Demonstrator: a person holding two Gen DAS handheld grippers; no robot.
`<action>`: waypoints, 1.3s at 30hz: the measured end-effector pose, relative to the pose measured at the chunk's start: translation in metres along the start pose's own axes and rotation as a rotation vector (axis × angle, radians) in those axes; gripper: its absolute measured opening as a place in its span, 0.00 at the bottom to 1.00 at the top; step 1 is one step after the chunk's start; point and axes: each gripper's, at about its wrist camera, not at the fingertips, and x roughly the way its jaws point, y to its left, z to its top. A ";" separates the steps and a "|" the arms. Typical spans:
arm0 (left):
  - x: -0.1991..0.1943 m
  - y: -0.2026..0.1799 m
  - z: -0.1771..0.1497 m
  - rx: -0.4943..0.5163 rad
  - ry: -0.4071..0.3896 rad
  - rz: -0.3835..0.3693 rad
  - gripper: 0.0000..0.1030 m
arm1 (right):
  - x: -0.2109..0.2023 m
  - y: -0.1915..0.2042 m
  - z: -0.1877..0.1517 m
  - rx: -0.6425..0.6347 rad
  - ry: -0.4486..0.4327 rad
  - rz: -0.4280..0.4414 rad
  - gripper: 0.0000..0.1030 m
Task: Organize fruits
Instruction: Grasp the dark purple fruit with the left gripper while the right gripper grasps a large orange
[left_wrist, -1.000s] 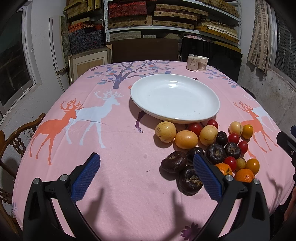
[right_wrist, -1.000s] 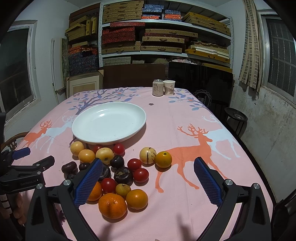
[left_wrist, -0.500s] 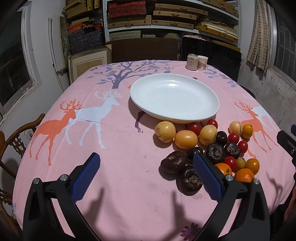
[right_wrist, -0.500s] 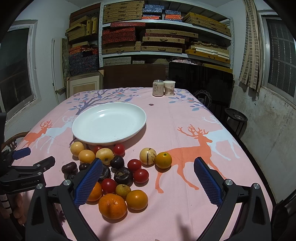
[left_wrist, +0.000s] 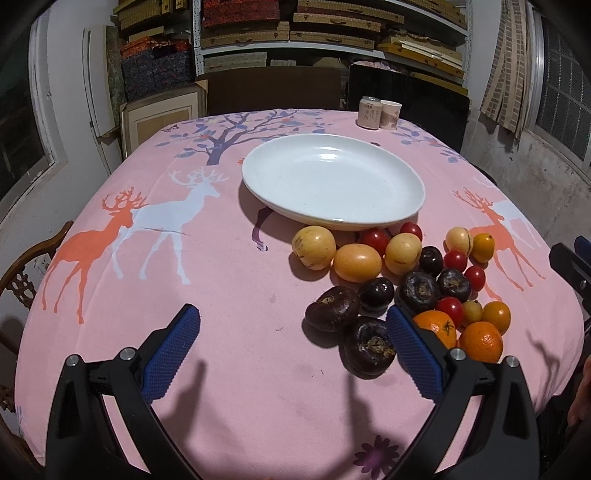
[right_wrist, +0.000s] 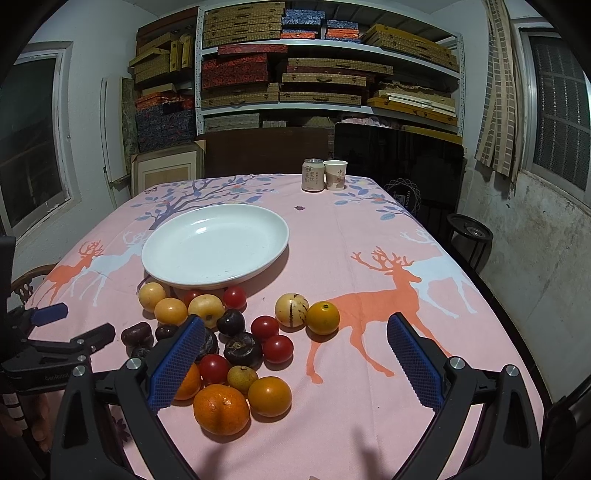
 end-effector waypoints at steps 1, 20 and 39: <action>0.003 0.000 0.000 0.001 0.010 -0.001 0.96 | 0.000 -0.002 0.000 0.005 0.001 0.000 0.97; 0.058 -0.001 0.002 -0.110 0.095 -0.219 0.40 | 0.016 -0.036 -0.014 0.091 0.085 -0.016 0.97; 0.010 0.019 0.012 -0.117 -0.053 -0.211 0.39 | 0.021 -0.005 -0.049 -0.141 0.199 0.323 0.88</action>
